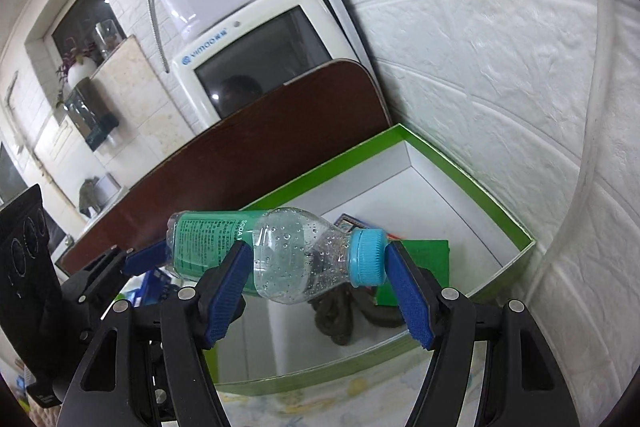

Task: Organize rigid objects
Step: 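Carry the bottle into the green box with both tools and release it, then withdraw both tools from the green box toward the black tape roll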

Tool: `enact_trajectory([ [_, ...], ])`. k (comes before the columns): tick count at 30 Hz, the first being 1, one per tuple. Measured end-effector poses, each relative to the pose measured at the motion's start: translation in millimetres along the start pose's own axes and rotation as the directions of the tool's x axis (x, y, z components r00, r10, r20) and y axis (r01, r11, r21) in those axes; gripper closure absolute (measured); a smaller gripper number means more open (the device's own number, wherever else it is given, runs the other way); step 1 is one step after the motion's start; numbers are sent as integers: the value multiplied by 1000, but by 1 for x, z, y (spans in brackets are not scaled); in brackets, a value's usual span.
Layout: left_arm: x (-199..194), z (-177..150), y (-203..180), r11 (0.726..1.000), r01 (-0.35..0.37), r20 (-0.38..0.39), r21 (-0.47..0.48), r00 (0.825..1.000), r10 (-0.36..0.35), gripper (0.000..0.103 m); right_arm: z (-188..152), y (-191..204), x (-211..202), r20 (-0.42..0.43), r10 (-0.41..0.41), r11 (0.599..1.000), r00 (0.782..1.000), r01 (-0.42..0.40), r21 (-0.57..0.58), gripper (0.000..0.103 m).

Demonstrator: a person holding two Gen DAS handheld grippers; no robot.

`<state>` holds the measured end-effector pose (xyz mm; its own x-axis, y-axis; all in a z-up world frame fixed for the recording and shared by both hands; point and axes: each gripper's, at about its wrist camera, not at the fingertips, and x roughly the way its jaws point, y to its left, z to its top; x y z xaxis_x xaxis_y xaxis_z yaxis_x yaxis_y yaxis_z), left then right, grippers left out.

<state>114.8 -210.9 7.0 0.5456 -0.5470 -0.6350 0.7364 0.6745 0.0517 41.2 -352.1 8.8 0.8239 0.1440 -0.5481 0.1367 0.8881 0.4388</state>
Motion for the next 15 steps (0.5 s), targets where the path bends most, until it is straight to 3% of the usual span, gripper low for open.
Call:
enact_trajectory([
  [9, 29, 0, 1, 1000, 26, -57, -9, 998, -27, 17, -1, -13, 19, -21, -44, 999, 999, 44, 8, 32],
  [15, 38, -6, -5, 999, 32, -90, 3, 995, -31, 16, -4, -13, 17, 0, -121, 992, 993, 121, -20, 32],
])
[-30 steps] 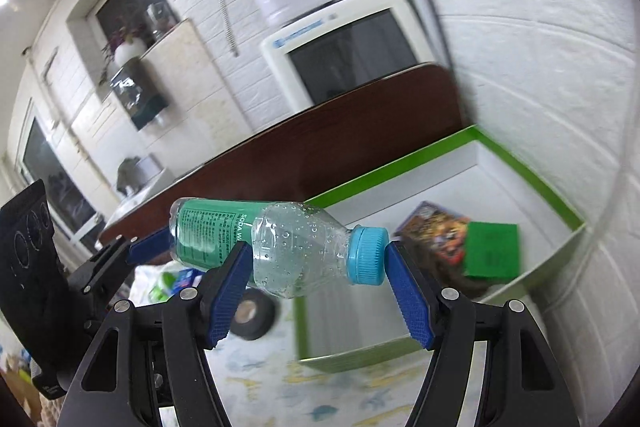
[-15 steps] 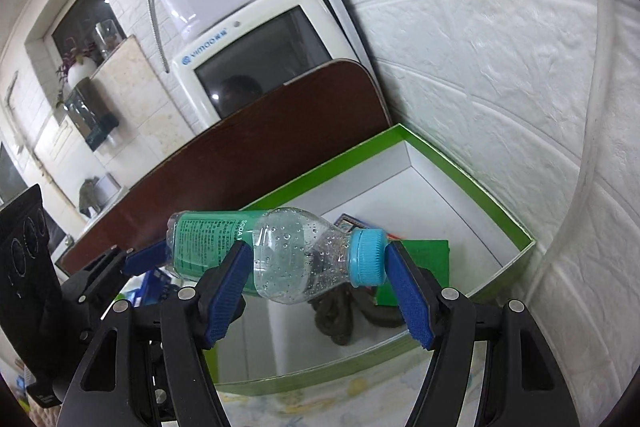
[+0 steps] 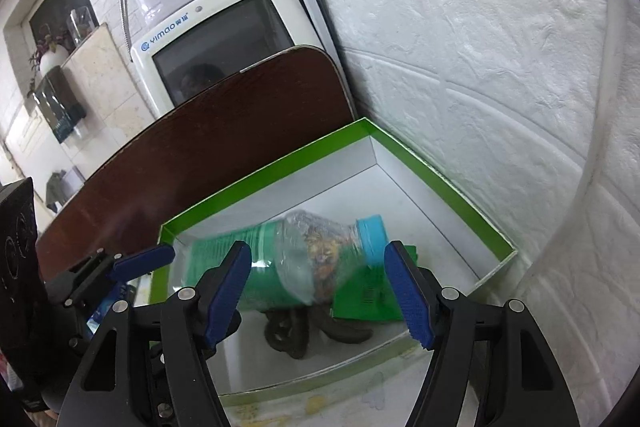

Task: Organize rigid objects
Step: 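Withdraw both tools from the green box toward the black tape roll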

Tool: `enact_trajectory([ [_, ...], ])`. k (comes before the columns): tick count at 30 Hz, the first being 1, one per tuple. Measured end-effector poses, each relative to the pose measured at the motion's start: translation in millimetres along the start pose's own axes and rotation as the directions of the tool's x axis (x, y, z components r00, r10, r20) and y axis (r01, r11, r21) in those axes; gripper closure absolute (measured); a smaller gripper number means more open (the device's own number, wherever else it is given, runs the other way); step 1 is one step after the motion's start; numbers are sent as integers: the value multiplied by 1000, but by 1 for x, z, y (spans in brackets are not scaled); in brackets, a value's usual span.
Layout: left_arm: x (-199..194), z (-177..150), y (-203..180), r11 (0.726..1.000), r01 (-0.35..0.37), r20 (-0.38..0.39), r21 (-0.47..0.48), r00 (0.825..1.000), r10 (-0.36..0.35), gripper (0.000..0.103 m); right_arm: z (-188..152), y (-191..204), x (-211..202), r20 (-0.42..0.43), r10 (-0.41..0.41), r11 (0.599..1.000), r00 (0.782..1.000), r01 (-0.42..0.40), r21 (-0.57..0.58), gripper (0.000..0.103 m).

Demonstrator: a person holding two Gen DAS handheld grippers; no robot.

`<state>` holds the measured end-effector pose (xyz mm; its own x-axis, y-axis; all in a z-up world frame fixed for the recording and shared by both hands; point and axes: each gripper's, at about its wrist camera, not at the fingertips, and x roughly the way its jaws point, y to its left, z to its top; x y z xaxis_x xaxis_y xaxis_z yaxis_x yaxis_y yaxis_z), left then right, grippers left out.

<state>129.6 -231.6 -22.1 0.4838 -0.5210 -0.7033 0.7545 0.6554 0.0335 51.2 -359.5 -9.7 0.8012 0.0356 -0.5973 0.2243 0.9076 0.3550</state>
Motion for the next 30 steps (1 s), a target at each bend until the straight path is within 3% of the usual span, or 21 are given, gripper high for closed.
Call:
enact_trajectory([
  [6, -16, -8, 4, 1000, -14, 16, -5, 1000, 14, 16, 0, 3, -5, -4, 11, 1000, 1000, -11, 7, 32],
  [16, -69, -35, 51, 986, -127, 64, -106, 989, 134, 16, -3, 50, -16, -10, 75, 995, 997, -75, -66, 32],
  [23, -103, -73, 97, 948, -208, 58, -241, 972, 228, 16, -18, 103, -21, -49, 168, 974, 985, -173, -146, 32],
  [30, -130, -118, 135, 898, -232, 35, -374, 964, 264, 16, -45, 166, -11, -140, 236, 936, 962, -264, -233, 32],
])
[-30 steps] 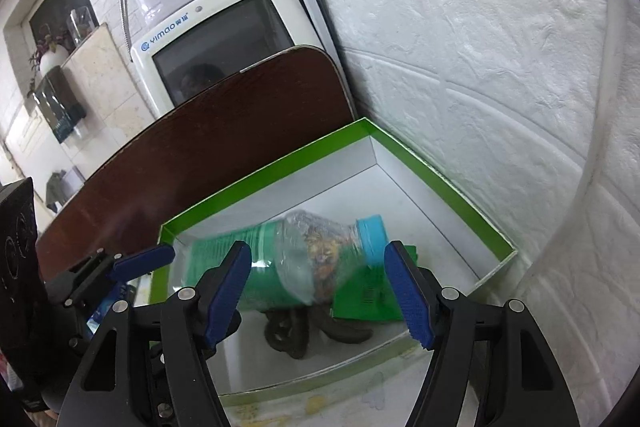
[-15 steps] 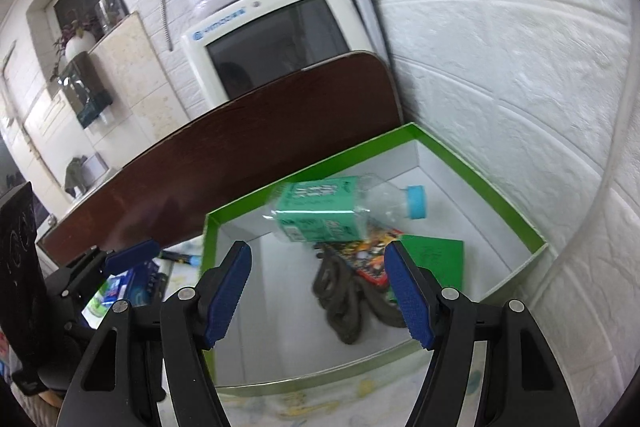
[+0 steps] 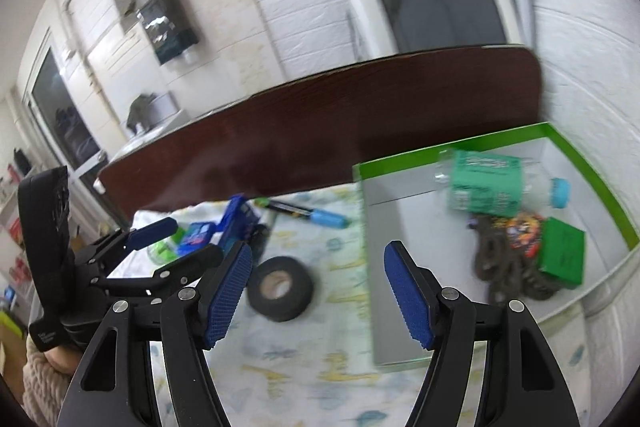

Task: Organize rigid objects
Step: 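Withdraw both tools from the green box toward the black tape roll, then close both tools on the black tape roll and lift it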

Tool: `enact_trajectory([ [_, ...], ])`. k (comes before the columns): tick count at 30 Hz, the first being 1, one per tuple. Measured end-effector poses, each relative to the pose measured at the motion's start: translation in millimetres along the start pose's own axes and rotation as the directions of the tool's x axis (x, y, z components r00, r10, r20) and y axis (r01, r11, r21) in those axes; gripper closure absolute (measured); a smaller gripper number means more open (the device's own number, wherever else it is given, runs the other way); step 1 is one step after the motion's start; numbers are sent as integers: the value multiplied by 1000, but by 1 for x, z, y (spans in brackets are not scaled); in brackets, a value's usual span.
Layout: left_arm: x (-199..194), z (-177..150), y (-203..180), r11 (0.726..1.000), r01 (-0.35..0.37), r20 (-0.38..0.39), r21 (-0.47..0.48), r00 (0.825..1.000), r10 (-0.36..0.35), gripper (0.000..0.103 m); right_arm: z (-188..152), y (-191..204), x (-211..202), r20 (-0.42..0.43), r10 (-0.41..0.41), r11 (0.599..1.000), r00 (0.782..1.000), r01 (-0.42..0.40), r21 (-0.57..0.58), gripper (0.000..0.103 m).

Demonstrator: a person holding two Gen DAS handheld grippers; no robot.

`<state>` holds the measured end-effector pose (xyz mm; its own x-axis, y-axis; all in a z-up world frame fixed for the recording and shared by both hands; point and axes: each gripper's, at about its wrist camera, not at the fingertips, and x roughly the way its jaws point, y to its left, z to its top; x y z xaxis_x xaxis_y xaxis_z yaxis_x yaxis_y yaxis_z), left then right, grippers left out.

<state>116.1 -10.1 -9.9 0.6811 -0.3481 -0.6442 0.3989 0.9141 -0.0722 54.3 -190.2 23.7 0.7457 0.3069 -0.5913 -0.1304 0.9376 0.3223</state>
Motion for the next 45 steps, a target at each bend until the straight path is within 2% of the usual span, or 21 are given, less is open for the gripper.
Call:
enact_trajectory([
  [5, -6, -19, 23, 999, 3, -20, -53, 1000, -4, 17, -13, 27, 36, -101, -3, 1000, 995, 4, 7, 33],
  [7, -6, -27, 28, 997, 23, -29, -70, 999, -25, 18, -19, 30, 52, -148, -11, 999, 989, 18, 43, 42],
  [10, -4, -36, 35, 994, 72, -44, -86, 996, -76, 37, -28, 32, 71, -206, -53, 994, 977, 71, 83, 57],
  [12, 3, -39, 35, 989, 113, -65, -96, 991, -119, 43, -32, 33, 83, -237, -86, 989, 968, 112, 101, 63],
  [13, 7, -39, 34, 986, 131, -76, -101, 987, -139, 50, -35, 33, 88, -249, -92, 986, 964, 123, 114, 64],
  [16, 20, -41, 31, 978, 182, -118, -107, 974, -194, 63, -40, 29, 97, -259, -104, 976, 960, 148, 158, 65],
  [18, 31, -41, 29, 976, 188, -144, -109, 969, -203, 67, -39, 27, 101, -252, -119, 972, 960, 164, 168, 65],
  [23, 52, -38, 27, 964, 230, -188, -136, 949, -253, 82, -38, 23, 114, -272, -145, 966, 951, 196, 170, 65],
  [29, 73, -39, 30, 959, 236, -253, -157, 929, -270, 82, -39, 11, 123, -308, -112, 961, 945, 182, 207, 65],
  [32, 75, -40, 31, 955, 252, -243, -156, 927, -285, 81, -40, 6, 129, -327, -60, 960, 943, 144, 239, 65],
  [35, 75, -40, 30, 957, 254, -246, -138, 927, -282, 81, -39, 9, 130, -328, -60, 966, 943, 137, 218, 65],
  [37, 74, -40, 27, 962, 242, -249, -124, 931, -267, 81, -40, 11, 128, -326, -59, 969, 943, 133, 209, 66],
  [41, 62, -38, 17, 980, 189, -235, -63, 951, -199, 81, -40, 16, 122, -317, -50, 975, 947, 115, 189, 69],
  [45, 44, -33, 13, 983, 178, -200, -48, 962, -184, 81, -36, 21, 109, -280, -34, 979, 959, 88, 184, 69],
])
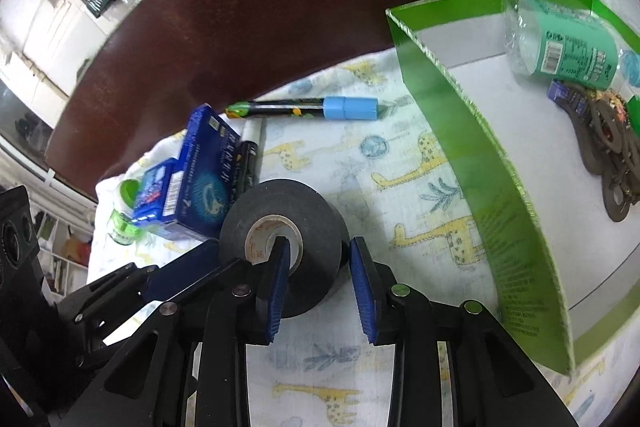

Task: Organize rigid objects
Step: 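Close both tools on the black tape roll and lift it, then lower the tape roll into the green box and open both tools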

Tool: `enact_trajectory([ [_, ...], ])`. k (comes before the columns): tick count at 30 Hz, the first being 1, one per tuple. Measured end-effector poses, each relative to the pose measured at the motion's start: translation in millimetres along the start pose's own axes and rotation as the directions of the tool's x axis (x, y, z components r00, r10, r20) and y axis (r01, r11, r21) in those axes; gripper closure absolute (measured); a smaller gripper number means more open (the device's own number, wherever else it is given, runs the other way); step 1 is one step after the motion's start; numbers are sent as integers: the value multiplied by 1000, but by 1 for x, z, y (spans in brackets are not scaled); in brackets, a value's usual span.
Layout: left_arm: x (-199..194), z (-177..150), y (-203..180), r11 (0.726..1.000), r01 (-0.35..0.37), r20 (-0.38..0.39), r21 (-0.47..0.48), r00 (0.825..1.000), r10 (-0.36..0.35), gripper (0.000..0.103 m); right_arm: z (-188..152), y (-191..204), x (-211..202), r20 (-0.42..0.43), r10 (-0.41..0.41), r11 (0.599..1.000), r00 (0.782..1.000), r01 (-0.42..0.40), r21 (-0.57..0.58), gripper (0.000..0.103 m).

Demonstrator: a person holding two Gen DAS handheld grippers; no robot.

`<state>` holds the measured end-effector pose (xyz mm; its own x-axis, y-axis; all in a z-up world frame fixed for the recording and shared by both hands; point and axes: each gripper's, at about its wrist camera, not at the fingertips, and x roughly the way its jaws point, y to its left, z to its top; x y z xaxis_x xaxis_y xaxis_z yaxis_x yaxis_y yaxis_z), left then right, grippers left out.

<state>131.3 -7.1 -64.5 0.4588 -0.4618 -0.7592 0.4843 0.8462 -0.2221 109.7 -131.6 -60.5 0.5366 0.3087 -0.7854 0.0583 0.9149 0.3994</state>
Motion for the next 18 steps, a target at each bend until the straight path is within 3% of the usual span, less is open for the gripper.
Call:
enact_trajectory([
  [9, -41, 15, -43, 995, -31, 111, 91, 994, 21, 81, 2, 0, -57, 136, 44, 999, 990, -41, -27, 69],
  [18, -43, 35, -112, 972, -1, 146, 236, 989, -34, 81, 5, -43, -111, 254, 24, 999, 967, -34, 35, 69],
])
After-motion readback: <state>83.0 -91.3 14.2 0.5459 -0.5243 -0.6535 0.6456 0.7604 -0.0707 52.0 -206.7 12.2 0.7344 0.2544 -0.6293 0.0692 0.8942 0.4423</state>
